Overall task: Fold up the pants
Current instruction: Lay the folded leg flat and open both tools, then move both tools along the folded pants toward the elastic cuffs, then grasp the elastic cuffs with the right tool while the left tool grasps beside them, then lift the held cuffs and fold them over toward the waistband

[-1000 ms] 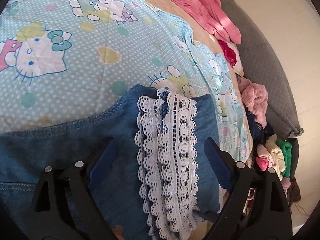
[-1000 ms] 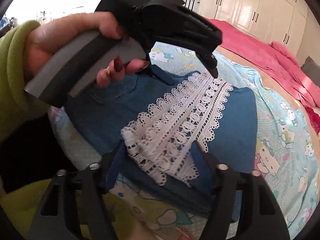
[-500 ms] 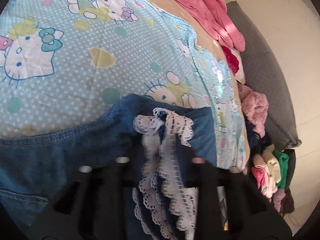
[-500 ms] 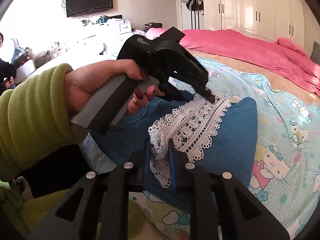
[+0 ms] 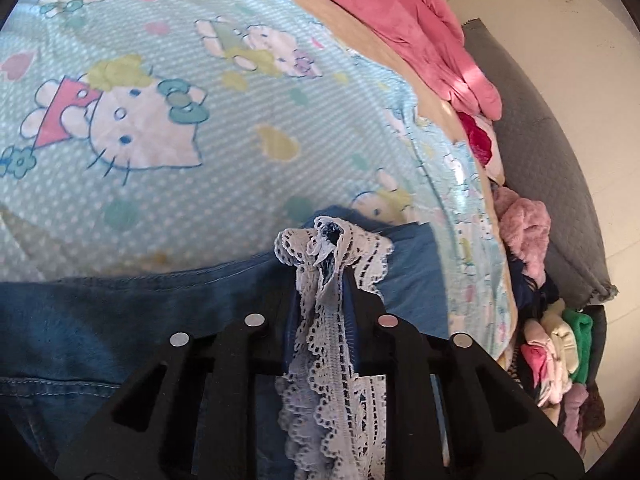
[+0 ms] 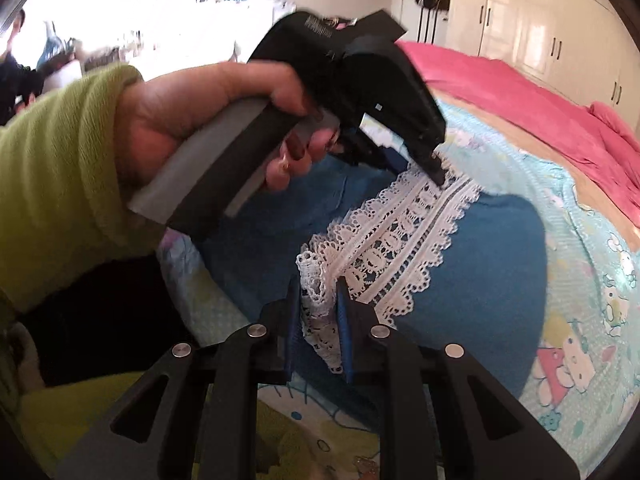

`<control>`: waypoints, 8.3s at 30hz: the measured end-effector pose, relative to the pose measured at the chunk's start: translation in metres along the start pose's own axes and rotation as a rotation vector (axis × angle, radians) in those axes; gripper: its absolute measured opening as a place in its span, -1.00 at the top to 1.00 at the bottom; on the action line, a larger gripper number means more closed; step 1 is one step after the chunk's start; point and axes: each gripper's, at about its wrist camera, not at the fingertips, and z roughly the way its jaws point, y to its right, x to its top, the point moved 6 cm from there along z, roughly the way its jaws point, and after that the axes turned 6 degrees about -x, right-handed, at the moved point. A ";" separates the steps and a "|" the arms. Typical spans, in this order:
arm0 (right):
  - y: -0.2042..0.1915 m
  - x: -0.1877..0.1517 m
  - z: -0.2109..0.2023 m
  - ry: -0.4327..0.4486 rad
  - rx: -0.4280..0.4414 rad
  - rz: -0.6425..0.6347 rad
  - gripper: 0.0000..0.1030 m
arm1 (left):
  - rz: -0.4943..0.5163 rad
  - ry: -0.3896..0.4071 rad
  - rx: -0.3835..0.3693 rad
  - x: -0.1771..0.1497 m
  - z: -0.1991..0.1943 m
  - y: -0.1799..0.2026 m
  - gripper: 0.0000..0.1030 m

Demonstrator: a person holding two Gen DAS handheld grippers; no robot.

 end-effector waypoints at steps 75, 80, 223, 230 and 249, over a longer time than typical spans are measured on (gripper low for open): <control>0.187 0.054 0.079 -0.215 -0.204 0.264 0.29 | 0.468 -0.053 0.185 -0.146 -0.027 0.061 0.17; 0.199 0.043 0.096 -0.232 -0.180 0.322 0.28 | 0.468 -0.052 0.185 -0.147 -0.028 0.061 0.17; 0.029 0.180 0.047 -0.032 0.610 0.092 0.36 | 0.050 0.243 0.077 -0.107 -0.153 -0.039 -0.78; 0.070 0.166 0.035 0.006 0.596 0.182 0.36 | 0.040 0.226 -0.046 -0.090 -0.134 -0.012 -0.44; 0.185 0.078 0.006 0.023 0.298 0.412 -0.28 | 0.327 0.074 -0.094 -0.122 -0.056 0.087 -0.41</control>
